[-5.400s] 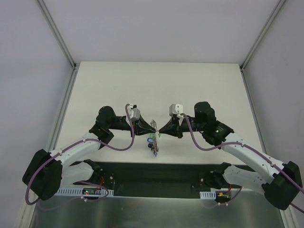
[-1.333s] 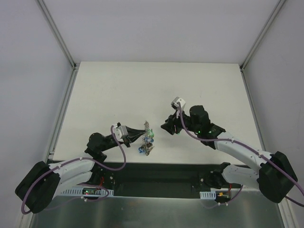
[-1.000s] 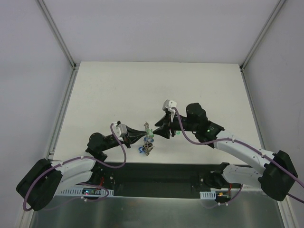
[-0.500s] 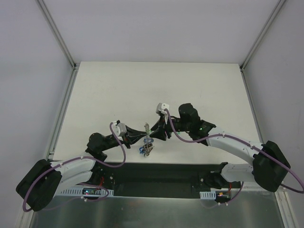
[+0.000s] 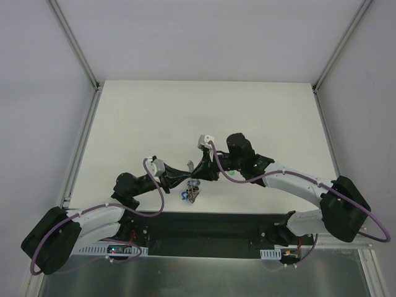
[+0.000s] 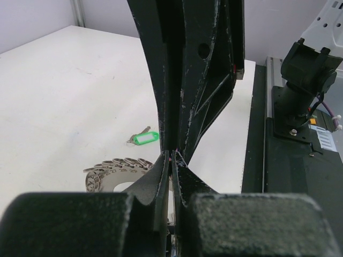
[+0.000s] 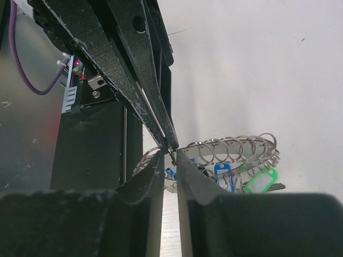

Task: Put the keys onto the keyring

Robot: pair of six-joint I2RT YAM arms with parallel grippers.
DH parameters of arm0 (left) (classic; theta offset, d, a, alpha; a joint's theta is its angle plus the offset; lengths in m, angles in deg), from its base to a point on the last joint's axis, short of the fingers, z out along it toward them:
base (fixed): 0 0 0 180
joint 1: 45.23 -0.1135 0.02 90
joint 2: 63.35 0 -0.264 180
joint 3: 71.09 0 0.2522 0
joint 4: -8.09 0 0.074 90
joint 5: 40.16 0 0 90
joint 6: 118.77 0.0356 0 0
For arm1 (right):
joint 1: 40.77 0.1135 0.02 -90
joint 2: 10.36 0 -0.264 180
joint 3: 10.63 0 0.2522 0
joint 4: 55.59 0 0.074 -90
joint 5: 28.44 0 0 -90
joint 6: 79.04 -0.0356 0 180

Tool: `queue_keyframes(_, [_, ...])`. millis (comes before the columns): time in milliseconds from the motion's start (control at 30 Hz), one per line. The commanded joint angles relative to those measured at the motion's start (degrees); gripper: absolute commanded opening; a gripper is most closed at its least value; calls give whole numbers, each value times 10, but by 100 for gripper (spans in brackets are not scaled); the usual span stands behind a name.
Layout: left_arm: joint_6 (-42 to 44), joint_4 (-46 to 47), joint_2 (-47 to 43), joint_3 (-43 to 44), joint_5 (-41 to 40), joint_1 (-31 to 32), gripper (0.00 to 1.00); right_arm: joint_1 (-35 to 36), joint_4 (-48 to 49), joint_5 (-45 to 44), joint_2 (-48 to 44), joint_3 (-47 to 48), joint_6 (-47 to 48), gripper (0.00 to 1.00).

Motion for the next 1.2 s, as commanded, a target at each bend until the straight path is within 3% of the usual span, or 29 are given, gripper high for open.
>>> queue_keyframes(0, [-17, 133, -4, 6, 16, 6, 0, 4, 33, 20, 5, 28, 10, 11])
queue_keyframes(33, [-15, 132, -6, 6, 15, 6, 0, 4, 29, 19, 4, 28, 15, 3])
queue_keyframes(200, [6, 55, -37, 12, 7, 6, 0, 4, -82, 1, -21, 57, 67, 1])
queue_keyframes(233, [10, 29, -56, 15, 6, 6, 8, 4, -108, -9, -23, 67, 78, 1])
queue_keyframes(400, [55, -120, -126, 41, 1, 6, 25, 6, -302, -48, -29, 155, 161, 1])
queue_keyframes(533, [75, -214, -158, 60, 1, 6, 37, 30, -420, -129, -14, 223, 208, 1])
queue_keyframes(767, [81, -237, -99, 93, 34, 6, 41, 56, -463, -173, -13, 249, 229, 1])
queue_keyframes(1167, [78, -234, -18, 140, 90, 11, 34, 80, -489, -206, 8, 277, 249, 1])
